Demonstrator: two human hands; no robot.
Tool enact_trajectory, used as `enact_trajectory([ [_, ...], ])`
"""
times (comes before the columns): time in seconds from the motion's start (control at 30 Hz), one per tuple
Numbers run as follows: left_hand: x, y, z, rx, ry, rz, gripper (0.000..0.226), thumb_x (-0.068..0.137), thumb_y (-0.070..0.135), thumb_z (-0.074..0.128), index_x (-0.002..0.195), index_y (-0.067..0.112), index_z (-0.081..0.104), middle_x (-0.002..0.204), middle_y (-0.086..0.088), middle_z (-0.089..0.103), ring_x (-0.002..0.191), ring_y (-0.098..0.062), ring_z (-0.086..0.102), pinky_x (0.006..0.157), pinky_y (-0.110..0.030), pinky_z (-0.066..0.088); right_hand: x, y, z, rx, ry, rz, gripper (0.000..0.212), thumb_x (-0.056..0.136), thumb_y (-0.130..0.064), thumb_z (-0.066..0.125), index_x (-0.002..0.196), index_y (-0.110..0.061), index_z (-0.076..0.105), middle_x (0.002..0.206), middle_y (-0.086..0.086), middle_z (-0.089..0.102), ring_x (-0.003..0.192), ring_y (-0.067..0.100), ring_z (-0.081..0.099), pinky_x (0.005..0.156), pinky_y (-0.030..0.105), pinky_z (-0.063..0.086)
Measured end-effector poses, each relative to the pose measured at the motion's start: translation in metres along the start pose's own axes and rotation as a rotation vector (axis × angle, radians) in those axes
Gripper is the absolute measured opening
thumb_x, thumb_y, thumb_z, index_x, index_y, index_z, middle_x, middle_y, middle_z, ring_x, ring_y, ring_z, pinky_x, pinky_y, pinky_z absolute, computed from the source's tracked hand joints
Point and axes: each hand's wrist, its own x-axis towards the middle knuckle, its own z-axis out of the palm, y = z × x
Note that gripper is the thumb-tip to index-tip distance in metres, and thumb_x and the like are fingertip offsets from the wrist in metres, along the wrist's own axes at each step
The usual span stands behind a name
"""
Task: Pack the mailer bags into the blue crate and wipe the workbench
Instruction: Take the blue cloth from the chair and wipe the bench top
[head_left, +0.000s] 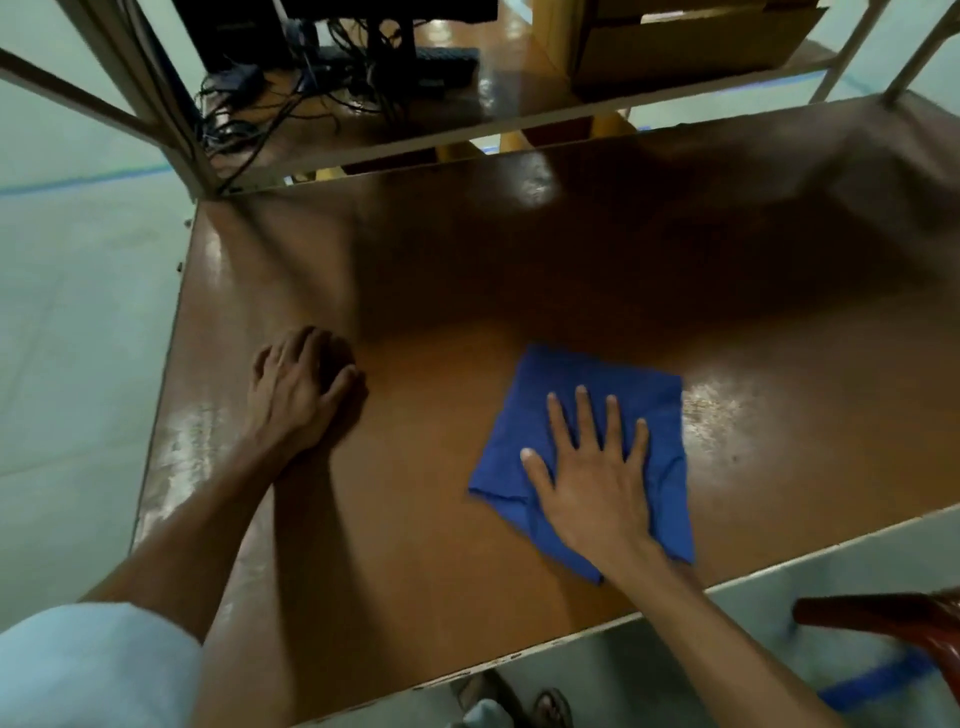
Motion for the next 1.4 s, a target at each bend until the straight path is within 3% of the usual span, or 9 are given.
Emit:
enact_trajectory([
  [0.17,0.002,-0.009,-0.001,-0.052,-0.051,-0.034,0.077,0.092,0.075,0.030,0.147,0.023,0.044,0.158,-0.005,0.039,0.143,-0.029,0.038,0.119,-0.052,0.024,0.025,-0.059,-0.011,0.035,-0.056,-0.574,0.072,0.095,-0.074,0.022,0.158,-0.040,0.014,0.169,0.000,0.002,0.155,0.026,-0.004,0.121,0.059,0.004],
  [0.3,0.015,-0.036,-0.005,-0.007,0.030,-0.117,0.074,0.098,0.070,0.027,0.155,0.024,0.035,0.166,-0.002,0.027,0.153,-0.023,0.022,0.122,-0.048,0.017,0.087,-0.084,-0.008,0.045,-0.022,-0.224,0.082,0.090,-0.072,0.025,0.159,-0.030,0.014,0.168,0.011,0.000,0.153,0.039,-0.005,0.119,0.063,-0.002],
  [0.5,0.018,-0.040,0.000,0.042,-0.006,-0.154,0.077,0.095,0.073,0.021,0.157,0.029,0.031,0.168,0.003,0.021,0.156,-0.016,0.010,0.123,-0.046,0.009,0.174,-0.102,-0.010,0.014,0.020,-0.543,0.078,0.087,-0.085,0.013,0.154,-0.046,0.025,0.165,-0.002,0.022,0.153,0.036,0.009,0.119,0.063,0.001],
  [0.6,0.017,-0.038,0.001,0.078,0.011,-0.174,0.074,0.096,0.074,0.019,0.157,0.033,0.027,0.169,0.004,0.017,0.157,-0.017,0.006,0.124,-0.048,0.008,0.250,-0.088,-0.017,0.035,-0.046,-0.203,0.089,0.073,-0.097,0.005,0.153,-0.056,0.000,0.168,0.002,-0.006,0.151,0.046,-0.007,0.112,0.073,-0.010],
  [0.73,0.017,-0.036,-0.001,0.062,0.003,-0.183,0.074,0.096,0.075,0.016,0.157,0.036,0.024,0.170,0.006,0.015,0.157,-0.016,0.006,0.125,-0.047,0.008,0.287,-0.104,-0.017,0.052,-0.094,-0.323,0.080,0.083,-0.088,0.006,0.153,-0.053,-0.010,0.167,0.001,-0.015,0.151,0.042,-0.015,0.111,0.069,-0.017],
  [1.0,0.019,-0.032,-0.007,0.064,-0.008,-0.209,0.078,0.094,0.078,0.011,0.159,0.037,0.019,0.171,0.007,0.008,0.157,-0.012,0.000,0.126,-0.046,0.007,0.388,-0.077,-0.039,0.405,0.238,-0.127,0.093,0.094,-0.074,0.001,0.140,-0.007,0.048,0.141,0.024,0.051,0.122,0.043,0.054,0.101,0.054,0.046],
  [1.1,0.018,-0.031,-0.005,0.071,-0.005,-0.214,0.076,0.094,0.077,0.018,0.160,0.038,0.020,0.170,0.009,0.009,0.157,-0.009,-0.001,0.126,-0.043,0.007,0.423,-0.102,-0.046,0.228,0.083,-0.113,0.071,0.102,-0.063,0.012,0.154,-0.019,0.034,0.160,0.013,0.032,0.148,0.039,0.025,0.119,0.061,0.017],
  [1.3,0.018,-0.031,-0.003,0.090,0.006,-0.243,0.077,0.093,0.079,0.019,0.160,0.042,0.017,0.170,0.014,0.006,0.155,-0.003,-0.010,0.126,-0.038,0.002,0.406,-0.188,-0.010,-0.117,-0.052,-1.062,0.058,0.101,-0.064,0.020,0.153,-0.053,-0.003,0.164,-0.025,-0.007,0.151,0.020,-0.018,0.115,0.061,-0.014],
  [1.4,0.018,-0.029,-0.004,0.085,0.015,-0.252,0.076,0.093,0.077,0.021,0.160,0.042,0.017,0.170,0.017,0.006,0.154,-0.001,-0.011,0.126,-0.038,0.003,0.467,-0.166,-0.019,0.037,-0.043,-0.540,0.062,0.097,-0.072,0.015,0.154,-0.053,0.002,0.167,-0.019,-0.001,0.153,0.036,-0.011,0.114,0.072,-0.008],
])
